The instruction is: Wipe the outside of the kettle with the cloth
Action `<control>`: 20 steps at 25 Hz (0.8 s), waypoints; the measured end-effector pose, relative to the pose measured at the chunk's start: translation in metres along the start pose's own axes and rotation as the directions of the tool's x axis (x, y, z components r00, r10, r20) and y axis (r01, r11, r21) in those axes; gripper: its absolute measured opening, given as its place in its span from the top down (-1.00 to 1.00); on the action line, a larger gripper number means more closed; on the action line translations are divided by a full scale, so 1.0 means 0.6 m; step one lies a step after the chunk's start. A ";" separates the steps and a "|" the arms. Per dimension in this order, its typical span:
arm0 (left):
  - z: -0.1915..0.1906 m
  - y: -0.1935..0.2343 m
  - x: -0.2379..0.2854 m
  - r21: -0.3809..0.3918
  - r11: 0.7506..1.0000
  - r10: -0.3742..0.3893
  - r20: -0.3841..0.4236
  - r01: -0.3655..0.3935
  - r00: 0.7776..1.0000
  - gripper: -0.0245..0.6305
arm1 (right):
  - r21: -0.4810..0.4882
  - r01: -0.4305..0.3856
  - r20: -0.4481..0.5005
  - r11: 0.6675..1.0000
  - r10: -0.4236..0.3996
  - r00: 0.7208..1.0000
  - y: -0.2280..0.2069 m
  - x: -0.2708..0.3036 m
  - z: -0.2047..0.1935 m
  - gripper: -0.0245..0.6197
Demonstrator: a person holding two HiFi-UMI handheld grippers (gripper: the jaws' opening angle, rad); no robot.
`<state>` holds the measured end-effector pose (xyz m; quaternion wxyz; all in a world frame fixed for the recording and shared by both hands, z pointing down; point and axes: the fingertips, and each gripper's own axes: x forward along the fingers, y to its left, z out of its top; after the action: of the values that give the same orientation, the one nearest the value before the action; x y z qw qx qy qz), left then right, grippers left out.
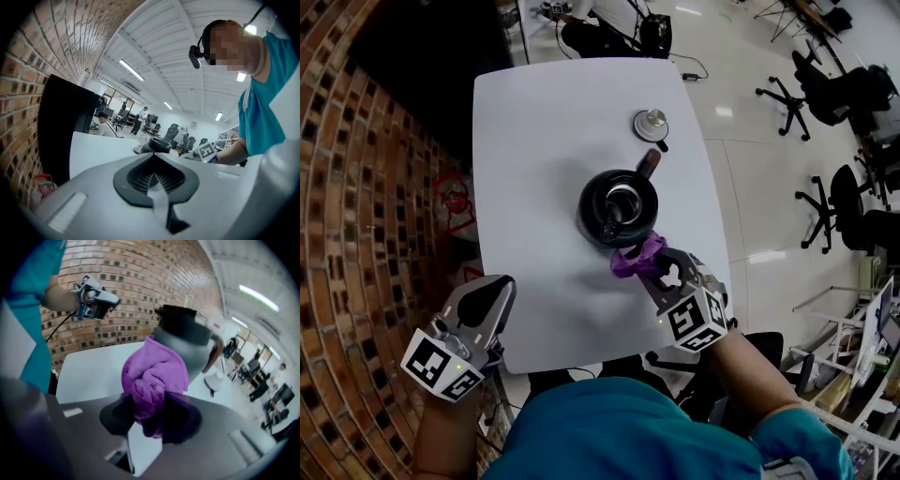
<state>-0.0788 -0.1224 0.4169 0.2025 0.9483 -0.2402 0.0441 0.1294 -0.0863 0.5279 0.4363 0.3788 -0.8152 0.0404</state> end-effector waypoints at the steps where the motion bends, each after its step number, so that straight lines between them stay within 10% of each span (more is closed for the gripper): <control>1: 0.002 -0.001 -0.007 -0.003 1.000 0.001 0.008 -0.001 1.000 0.93 | -0.060 0.031 0.010 0.998 -0.031 0.999 0.000 -0.026 0.023 0.53; 14: -0.009 0.025 -0.096 -0.051 0.998 0.041 0.084 -0.037 0.996 0.93 | -0.366 -0.032 -0.152 0.930 -0.026 0.988 0.081 0.069 0.014 0.53; 17: -0.008 0.024 -0.116 -0.052 0.998 0.046 0.102 -0.041 0.994 0.93 | -0.587 -0.161 -0.209 0.793 0.043 0.977 0.126 0.036 0.070 0.53; 20: 0.008 0.026 -0.132 -0.070 0.997 0.054 0.154 -0.043 0.987 0.93 | -0.816 -0.250 -0.287 0.522 0.010 0.958 0.136 -0.002 0.153 0.53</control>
<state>-0.1563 -0.1020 0.4040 0.2133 0.9356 -0.2795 -0.0330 0.0140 -0.0645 0.4920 0.6579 0.0499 -0.6977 -0.2792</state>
